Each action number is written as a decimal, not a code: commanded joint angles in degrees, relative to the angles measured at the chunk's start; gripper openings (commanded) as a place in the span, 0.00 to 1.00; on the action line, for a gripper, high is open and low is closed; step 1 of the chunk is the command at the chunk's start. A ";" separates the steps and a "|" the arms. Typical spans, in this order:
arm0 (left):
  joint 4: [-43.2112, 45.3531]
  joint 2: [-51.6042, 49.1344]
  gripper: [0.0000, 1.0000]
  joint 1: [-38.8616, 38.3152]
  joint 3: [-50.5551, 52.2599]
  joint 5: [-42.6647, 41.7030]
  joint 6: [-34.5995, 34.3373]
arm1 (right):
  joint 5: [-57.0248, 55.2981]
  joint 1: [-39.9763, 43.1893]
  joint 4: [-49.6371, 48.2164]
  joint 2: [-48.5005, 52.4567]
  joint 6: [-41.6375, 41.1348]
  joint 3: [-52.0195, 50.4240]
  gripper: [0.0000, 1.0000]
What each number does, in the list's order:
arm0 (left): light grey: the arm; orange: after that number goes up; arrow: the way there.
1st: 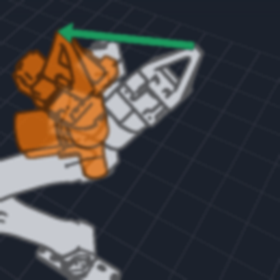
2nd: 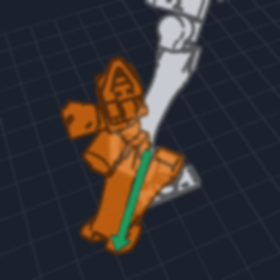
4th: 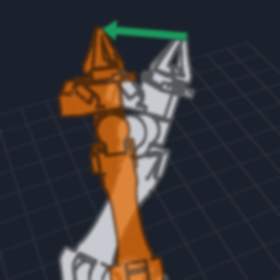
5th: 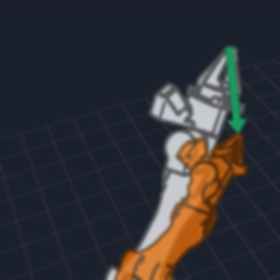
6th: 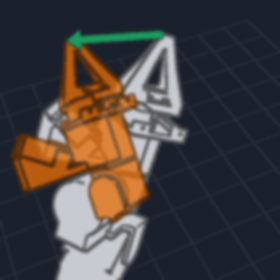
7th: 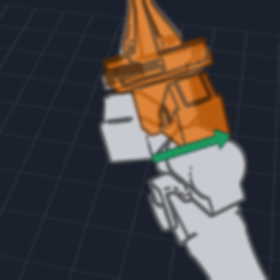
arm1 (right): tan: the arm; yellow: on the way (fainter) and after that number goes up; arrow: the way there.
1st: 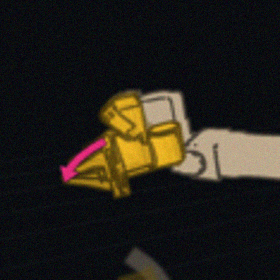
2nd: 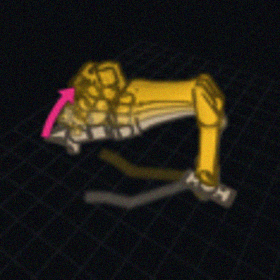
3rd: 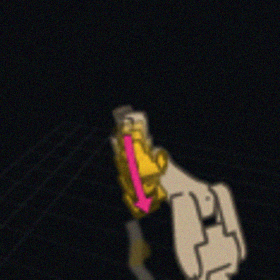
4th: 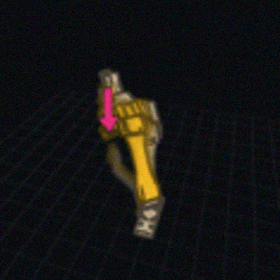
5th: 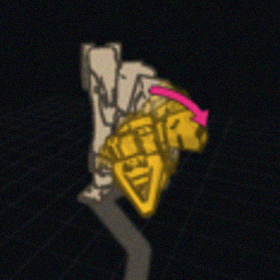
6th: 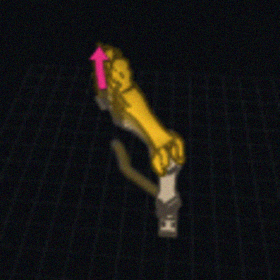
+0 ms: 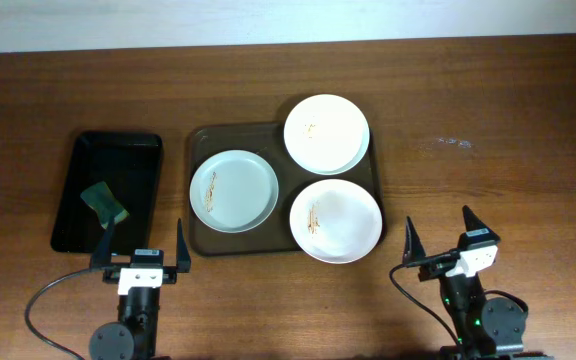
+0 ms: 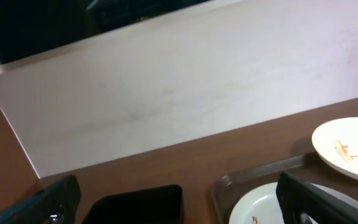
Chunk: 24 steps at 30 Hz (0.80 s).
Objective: Clean dirty plates on tray and stack at the side
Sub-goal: 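Grasp the green-yellow sponge in the black tray with the left gripper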
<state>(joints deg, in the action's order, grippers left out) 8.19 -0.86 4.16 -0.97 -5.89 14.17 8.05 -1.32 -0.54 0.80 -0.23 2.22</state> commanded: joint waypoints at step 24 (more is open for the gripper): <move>-52.17 -62.97 0.99 0.26 -75.21 -5.05 0.92 | 3.80 -0.55 26.18 39.93 -0.39 50.12 0.98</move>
<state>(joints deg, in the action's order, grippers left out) -37.21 -56.01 4.21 -66.96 -7.86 14.22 10.68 -1.34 21.34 34.17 -0.25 44.23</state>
